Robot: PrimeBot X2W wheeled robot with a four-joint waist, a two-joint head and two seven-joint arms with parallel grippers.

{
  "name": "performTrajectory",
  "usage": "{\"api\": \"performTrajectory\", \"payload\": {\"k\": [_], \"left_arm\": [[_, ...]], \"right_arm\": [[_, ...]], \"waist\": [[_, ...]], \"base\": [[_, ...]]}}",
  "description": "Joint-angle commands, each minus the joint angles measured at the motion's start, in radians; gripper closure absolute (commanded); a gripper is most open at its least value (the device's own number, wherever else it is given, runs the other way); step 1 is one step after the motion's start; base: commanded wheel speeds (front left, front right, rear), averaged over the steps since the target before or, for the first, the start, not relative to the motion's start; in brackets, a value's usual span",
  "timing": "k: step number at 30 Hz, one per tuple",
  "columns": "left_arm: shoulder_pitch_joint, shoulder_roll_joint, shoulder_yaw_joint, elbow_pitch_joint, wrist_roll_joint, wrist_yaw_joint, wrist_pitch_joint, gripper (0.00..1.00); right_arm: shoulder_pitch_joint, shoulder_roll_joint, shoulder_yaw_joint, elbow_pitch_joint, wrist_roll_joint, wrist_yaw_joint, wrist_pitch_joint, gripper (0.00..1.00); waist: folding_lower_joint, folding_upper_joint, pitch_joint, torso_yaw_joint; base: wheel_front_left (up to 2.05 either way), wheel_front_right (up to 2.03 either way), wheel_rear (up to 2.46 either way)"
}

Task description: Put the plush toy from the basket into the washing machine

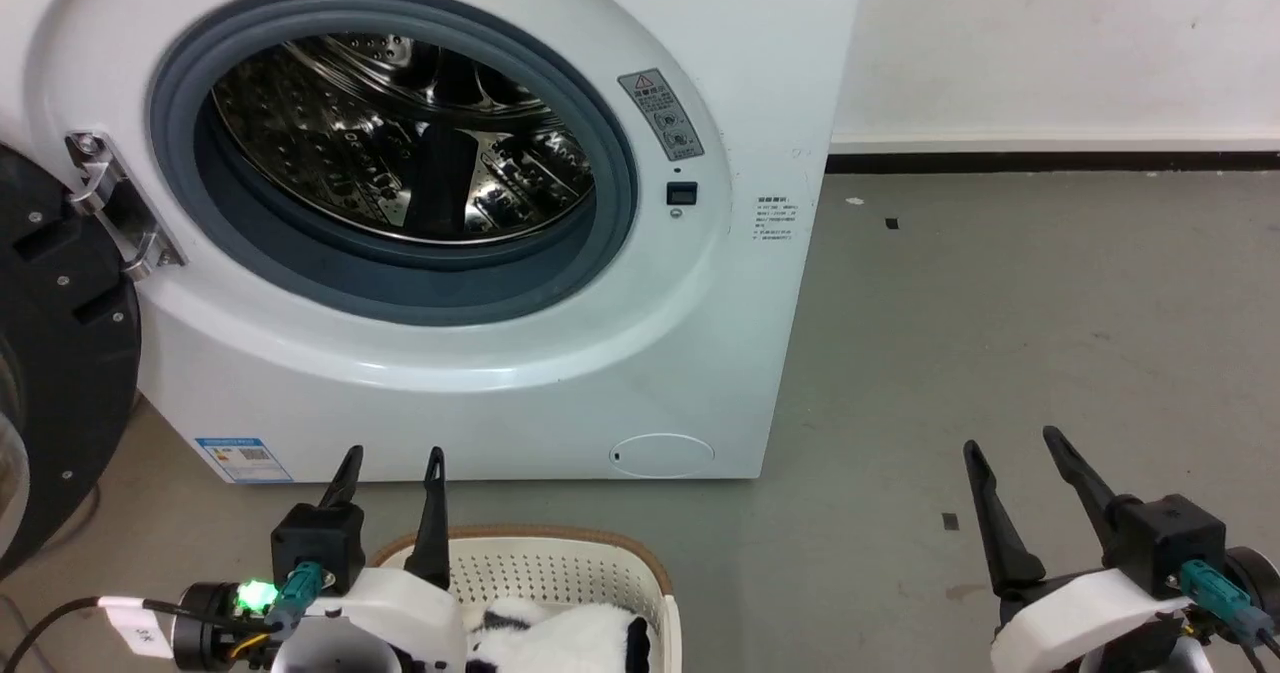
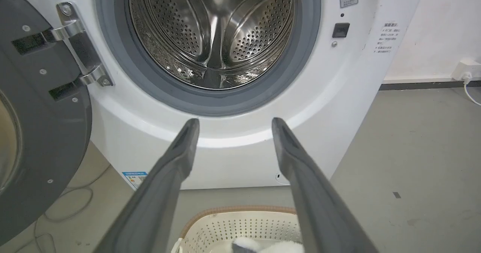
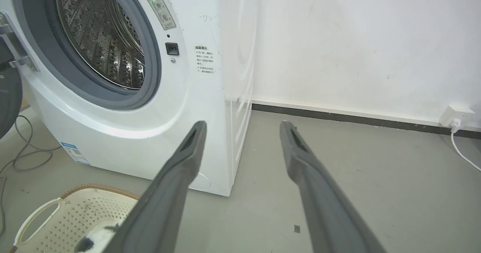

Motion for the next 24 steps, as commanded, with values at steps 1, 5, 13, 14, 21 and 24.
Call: {"api": "performTrajectory", "payload": {"k": [1, 5, 13, 14, 21, 24], "left_arm": [[-0.03, 0.0, -0.004, 0.025, -0.01, -0.003, -0.011, 0.0], [-0.055, 0.0, -0.009, 0.062, -0.015, -0.007, -0.017, 0.0], [-0.134, 0.004, -0.026, 0.191, -0.025, -0.015, -0.032, 0.0], [-0.145, 0.005, -0.028, 0.206, -0.027, -0.016, -0.033, 0.0], [-0.216, 0.012, -0.049, 0.296, -0.031, -0.02, -0.024, 0.0], [-0.243, 0.016, -0.059, 0.33, -0.032, -0.019, -0.013, 0.0]], "right_arm": [[-0.021, 0.0, -0.007, -0.006, 0.012, 0.0, -0.013, 0.0], [-0.033, 0.0, -0.013, -0.009, 0.021, 0.0, -0.019, 0.0], [-0.068, 0.0, -0.027, -0.023, 0.044, 0.0, -0.036, 0.0], [-0.072, 0.0, -0.029, -0.024, 0.047, 0.0, -0.038, 0.0], [-0.103, 0.0, -0.043, -0.038, 0.068, 0.0, -0.053, 0.0], [-0.117, 0.0, -0.05, -0.045, 0.077, 0.0, -0.059, 0.0]], "waist": [[0.0, 0.0, 0.015, -0.002], [0.0, 0.0, 0.039, -0.005], [0.0, 0.0, 0.115, -0.016], [0.0, 0.0, 0.127, -0.018], [0.0, 0.0, 0.207, -0.027], [0.0, 0.0, 0.242, -0.031]], "base": [[0.0, 0.0, 0.0], [0.0, 0.0, 0.0], [0.0, 0.0, 0.0], [0.0, 0.0, 0.0], [0.0, 0.0, 0.0], [0.0, 0.0, 0.0]]}}
